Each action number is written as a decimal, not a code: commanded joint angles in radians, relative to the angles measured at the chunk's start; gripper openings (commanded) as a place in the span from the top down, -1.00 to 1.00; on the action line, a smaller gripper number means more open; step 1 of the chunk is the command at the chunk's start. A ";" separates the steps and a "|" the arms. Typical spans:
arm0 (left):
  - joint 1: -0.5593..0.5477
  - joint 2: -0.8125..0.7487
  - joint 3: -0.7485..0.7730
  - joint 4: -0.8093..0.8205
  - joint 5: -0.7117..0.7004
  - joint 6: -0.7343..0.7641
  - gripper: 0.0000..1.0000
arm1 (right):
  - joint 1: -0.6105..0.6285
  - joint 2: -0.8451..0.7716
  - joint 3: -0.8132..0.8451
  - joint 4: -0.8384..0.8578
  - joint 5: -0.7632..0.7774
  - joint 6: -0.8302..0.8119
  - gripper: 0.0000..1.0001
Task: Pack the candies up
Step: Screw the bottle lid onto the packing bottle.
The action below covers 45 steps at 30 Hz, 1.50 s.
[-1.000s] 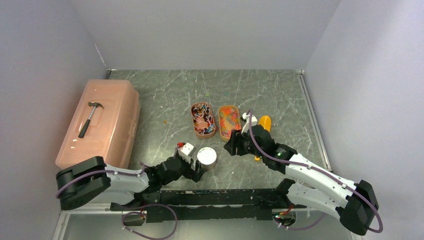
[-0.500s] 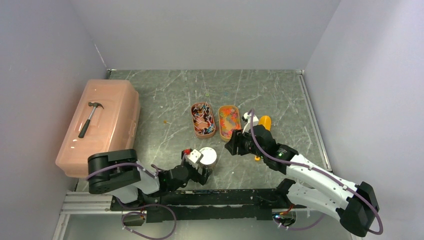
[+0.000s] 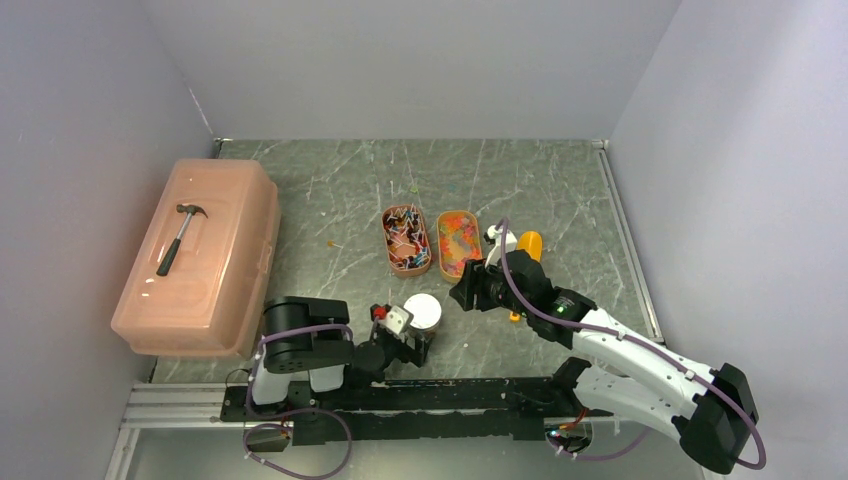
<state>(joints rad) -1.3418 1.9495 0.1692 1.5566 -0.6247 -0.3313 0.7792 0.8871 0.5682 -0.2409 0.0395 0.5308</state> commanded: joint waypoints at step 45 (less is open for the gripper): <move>-0.054 0.052 0.082 -0.312 -0.006 0.050 -0.65 | -0.007 0.326 0.137 0.170 -0.140 -0.034 0.14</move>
<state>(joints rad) -1.3827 1.9530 0.2764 1.4288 -0.6903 -0.2440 0.7780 1.1793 0.6487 -0.1337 -0.0795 0.5213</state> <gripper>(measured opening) 0.873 0.446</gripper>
